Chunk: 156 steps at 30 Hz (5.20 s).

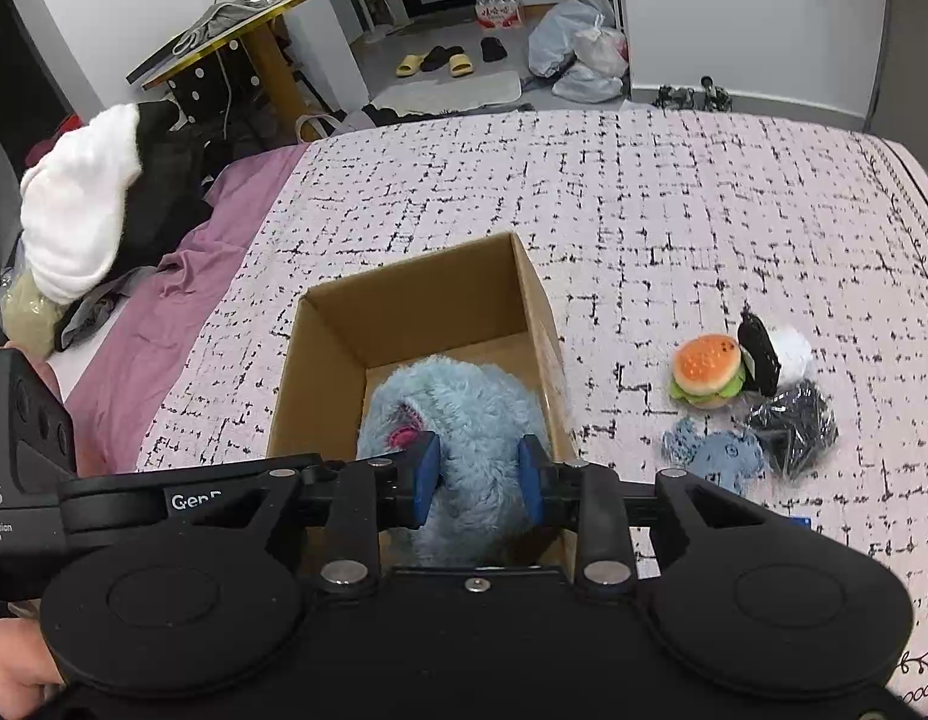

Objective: Organize soft objects
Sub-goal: 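Lower the mouse into the box and open the left tool, then grasp the denim plush with the left tool while the right tool grasps the tissue box, then carry the denim plush over the box with the left tool while the right tool lifts the tissue box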

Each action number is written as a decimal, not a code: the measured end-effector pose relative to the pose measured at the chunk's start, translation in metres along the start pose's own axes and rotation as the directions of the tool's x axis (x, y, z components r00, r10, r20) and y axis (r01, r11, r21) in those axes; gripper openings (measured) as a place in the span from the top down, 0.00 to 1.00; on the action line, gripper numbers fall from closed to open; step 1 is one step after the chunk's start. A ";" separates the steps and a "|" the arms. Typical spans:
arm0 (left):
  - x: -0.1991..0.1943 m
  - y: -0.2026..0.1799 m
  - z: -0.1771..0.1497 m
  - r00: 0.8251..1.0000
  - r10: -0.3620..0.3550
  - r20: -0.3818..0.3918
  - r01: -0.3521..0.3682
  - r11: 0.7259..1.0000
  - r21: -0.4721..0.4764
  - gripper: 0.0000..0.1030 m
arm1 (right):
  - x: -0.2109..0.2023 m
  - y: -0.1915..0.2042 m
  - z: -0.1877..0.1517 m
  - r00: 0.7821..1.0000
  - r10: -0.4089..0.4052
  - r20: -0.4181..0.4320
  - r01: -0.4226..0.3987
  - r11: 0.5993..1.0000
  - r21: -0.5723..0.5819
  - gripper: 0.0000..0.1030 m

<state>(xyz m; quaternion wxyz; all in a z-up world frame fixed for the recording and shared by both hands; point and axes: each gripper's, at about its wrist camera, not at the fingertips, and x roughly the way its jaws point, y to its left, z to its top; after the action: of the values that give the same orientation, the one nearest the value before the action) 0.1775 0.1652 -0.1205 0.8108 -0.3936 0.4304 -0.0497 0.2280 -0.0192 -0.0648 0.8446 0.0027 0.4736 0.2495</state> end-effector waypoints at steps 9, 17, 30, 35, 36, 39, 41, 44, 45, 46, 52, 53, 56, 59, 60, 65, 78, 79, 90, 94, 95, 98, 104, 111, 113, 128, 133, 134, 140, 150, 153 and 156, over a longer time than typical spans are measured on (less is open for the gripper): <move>-0.003 -0.003 0.001 0.998 0.062 0.023 -0.063 0.996 0.062 0.66 | -0.006 -0.005 -0.005 1.000 0.021 -0.013 -0.020 1.000 0.022 0.58; -0.010 0.005 0.008 0.993 0.100 0.054 -0.104 0.993 0.062 0.61 | -0.031 -0.019 -0.008 0.997 0.074 0.022 -0.075 0.996 0.041 0.48; -0.039 -0.060 -0.011 0.968 0.149 0.200 -0.190 0.960 0.207 0.18 | -0.059 -0.097 -0.030 0.998 0.028 0.064 -0.035 0.993 0.111 0.27; -0.035 -0.087 -0.028 0.960 0.166 0.227 -0.224 0.940 0.258 0.18 | -0.064 -0.125 -0.042 0.996 0.036 0.082 -0.048 0.988 0.149 0.17; -0.034 -0.093 -0.033 0.959 0.168 0.229 -0.227 0.937 0.264 0.18 | -0.065 -0.130 -0.044 0.996 0.038 0.085 -0.051 0.986 0.156 0.14; -0.031 -0.107 -0.042 0.956 0.178 0.232 -0.241 0.928 0.285 0.16 | -0.066 -0.142 -0.050 0.994 0.047 0.097 -0.063 0.983 0.172 0.04; -0.028 -0.116 -0.048 0.949 0.198 0.245 -0.267 0.919 0.292 0.09 | -0.066 -0.148 -0.054 0.993 0.053 0.108 -0.072 0.981 0.183 0.00; -0.022 -0.125 -0.055 0.936 0.230 0.266 -0.306 0.905 0.295 0.08 | -0.063 -0.156 -0.060 0.993 0.050 0.109 -0.071 0.978 0.197 0.00; -0.019 -0.128 -0.057 0.933 0.242 0.265 -0.318 0.899 0.300 0.08 | -0.060 -0.159 -0.062 0.993 0.048 0.108 -0.070 0.977 0.202 0.00; -0.016 -0.131 -0.059 0.932 0.252 0.262 -0.327 0.894 0.306 0.08 | -0.059 -0.161 -0.065 0.993 0.051 0.108 -0.073 0.976 0.205 0.00; -0.003 -0.149 -0.073 0.926 0.273 0.260 -0.354 0.867 0.351 0.08 | -0.046 -0.173 -0.079 0.992 0.058 0.110 -0.080 0.974 0.214 0.00; -0.001 -0.153 -0.075 0.929 0.268 0.257 -0.349 0.864 0.362 0.08 | -0.044 -0.174 -0.082 0.992 0.061 0.114 -0.085 0.973 0.215 0.00; 0.009 -0.162 -0.077 0.930 0.276 0.244 -0.355 0.846 0.397 0.08 | -0.037 -0.174 -0.087 0.991 0.067 0.114 -0.091 0.970 0.226 0.00; 0.021 -0.169 -0.080 0.938 0.274 0.212 -0.343 0.824 0.451 0.08 | -0.030 -0.171 -0.092 0.991 0.060 0.123 -0.086 0.972 0.219 0.00; 0.024 -0.170 -0.080 0.939 0.278 0.204 -0.343 0.818 0.462 0.08 | -0.027 -0.169 -0.094 0.991 0.054 0.125 -0.080 0.974 0.214 0.00; 0.041 -0.171 -0.077 0.944 0.283 0.169 -0.330 0.811 0.484 0.08 | -0.011 -0.167 -0.099 0.993 0.012 0.119 -0.037 0.977 0.209 0.00; 0.072 -0.172 -0.075 0.942 0.313 0.121 -0.329 0.785 0.525 0.08 | 0.018 -0.167 -0.111 0.990 -0.035 0.137 0.007 0.979 0.201 0.02; 0.075 -0.171 -0.075 0.941 0.317 0.121 -0.332 0.782 0.528 0.08 | 0.020 -0.168 -0.111 0.990 -0.036 0.139 0.008 0.980 0.198 0.03; 0.101 -0.169 -0.070 0.934 0.342 0.105 -0.345 0.785 0.515 0.08 | 0.041 -0.171 -0.111 0.991 -0.022 0.132 -0.001 0.986 0.168 0.14; 0.111 -0.169 -0.068 0.934 0.344 0.100 -0.345 0.790 0.506 0.08 | 0.042 -0.169 -0.113 0.990 -0.027 0.136 0.008 0.990 0.138 0.29; 0.113 -0.170 -0.068 0.933 0.346 0.097 -0.345 0.791 0.504 0.09 | 0.042 -0.170 -0.112 0.990 -0.029 0.136 0.009 0.990 0.141 0.31; 0.122 -0.171 -0.069 0.934 0.346 0.084 -0.340 0.795 0.502 0.09 | 0.041 -0.175 -0.111 0.991 -0.021 0.133 -0.001 0.986 0.164 0.33; 0.140 -0.172 -0.073 0.929 0.364 0.071 -0.348 0.787 0.510 0.09 | 0.038 -0.180 -0.111 0.990 -0.058 0.125 0.035 0.983 0.180 0.33; 0.163 -0.163 -0.077 0.916 0.399 0.045 -0.365 0.779 0.510 0.09 | 0.029 -0.191 -0.114 0.985 -0.134 0.111 0.111 0.975 0.195 0.33; 0.170 -0.162 -0.079 0.912 0.409 0.038 -0.370 0.776 0.512 0.09 | 0.027 -0.195 -0.115 0.982 -0.152 0.109 0.128 0.971 0.204 0.33; 0.193 -0.146 -0.081 0.873 0.487 0.034 -0.439 0.753 0.491 0.34 | 0.039 -0.190 -0.115 0.971 -0.219 0.099 0.201 0.965 0.167 0.08; 0.190 -0.148 -0.082 0.867 0.497 0.041 -0.449 0.742 0.497 0.67 | 0.044 -0.184 -0.116 0.959 -0.262 0.110 0.249 0.961 0.117 0.19; 0.187 -0.148 -0.082 0.872 0.488 0.032 -0.438 0.752 0.493 0.68 | 0.043 -0.183 -0.116 0.957 -0.268 0.115 0.256 0.960 0.110 0.22; 0.174 -0.150 -0.084 0.896 0.442 0.027 -0.399 0.780 0.481 0.71 | 0.039 -0.181 -0.119 0.958 -0.255 0.134 0.244 0.965 0.092 0.29; 0.143 -0.164 -0.098 0.929 0.368 0.036 -0.333 0.790 0.514 0.72 | 0.018 -0.177 -0.121 0.966 -0.218 0.139 0.201 0.971 0.128 0.30; 0.132 -0.171 -0.100 0.937 0.345 0.053 -0.319 0.784 0.532 0.72 | 0.009 -0.174 -0.119 0.963 -0.223 0.149 0.205 0.971 0.123 0.30; 0.122 -0.176 -0.100 0.943 0.327 0.064 -0.308 0.782 0.541 0.72 | 0.001 -0.174 -0.115 0.961 -0.223 0.162 0.204 0.971 0.124 0.30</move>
<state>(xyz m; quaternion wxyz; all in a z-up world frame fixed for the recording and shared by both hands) 0.2252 -0.0658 -0.1129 0.8781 -0.0683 0.4720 -0.0392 0.2091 -0.1978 -0.1703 0.9036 0.0182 0.4076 0.1302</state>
